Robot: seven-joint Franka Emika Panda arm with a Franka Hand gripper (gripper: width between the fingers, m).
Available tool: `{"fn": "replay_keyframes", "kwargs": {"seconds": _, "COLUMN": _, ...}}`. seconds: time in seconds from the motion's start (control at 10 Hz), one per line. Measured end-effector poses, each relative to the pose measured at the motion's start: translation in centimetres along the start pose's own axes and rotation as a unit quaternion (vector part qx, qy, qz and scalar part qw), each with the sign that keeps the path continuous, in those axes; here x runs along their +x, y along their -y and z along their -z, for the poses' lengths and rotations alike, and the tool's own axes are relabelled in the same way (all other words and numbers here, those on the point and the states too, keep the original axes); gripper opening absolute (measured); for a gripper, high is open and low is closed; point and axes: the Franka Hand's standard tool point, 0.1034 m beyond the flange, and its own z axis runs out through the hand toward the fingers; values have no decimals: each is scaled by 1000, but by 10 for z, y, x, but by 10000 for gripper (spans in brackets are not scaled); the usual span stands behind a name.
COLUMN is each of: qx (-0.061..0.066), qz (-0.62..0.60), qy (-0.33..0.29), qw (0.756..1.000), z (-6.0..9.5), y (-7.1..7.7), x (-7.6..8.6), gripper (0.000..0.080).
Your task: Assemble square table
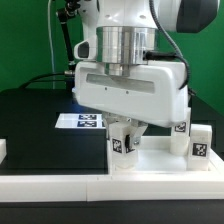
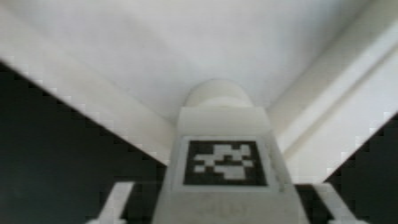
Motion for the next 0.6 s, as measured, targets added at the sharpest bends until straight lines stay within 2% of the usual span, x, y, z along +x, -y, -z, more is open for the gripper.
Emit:
{"fn": "replay_keyframes", "kwargs": {"seconds": 0.1, "qx": -3, "qz": -43, "qy": 3, "qw": 999, "z": 1, "y": -1, "x": 2, "gripper": 285}}
{"fn": "replay_keyframes", "kwargs": {"seconds": 0.3, "qx": 7, "qz": -181, "qy": 10, "qw": 983, "z": 0, "y": -2, "x": 2, "gripper": 285}}
{"fn": "replay_keyframes", "kwargs": {"seconds": 0.4, "qx": 17, "qz": -263, "qy": 13, "qw": 965, "z": 0, "y": 1, "x": -1, "gripper": 287}}
{"fn": "replay_keyframes", "kwargs": {"seconds": 0.6, "qx": 23, "qz": -397, "qy": 23, "qw": 917, "z": 1, "y": 8, "x": -8, "gripper": 287}}
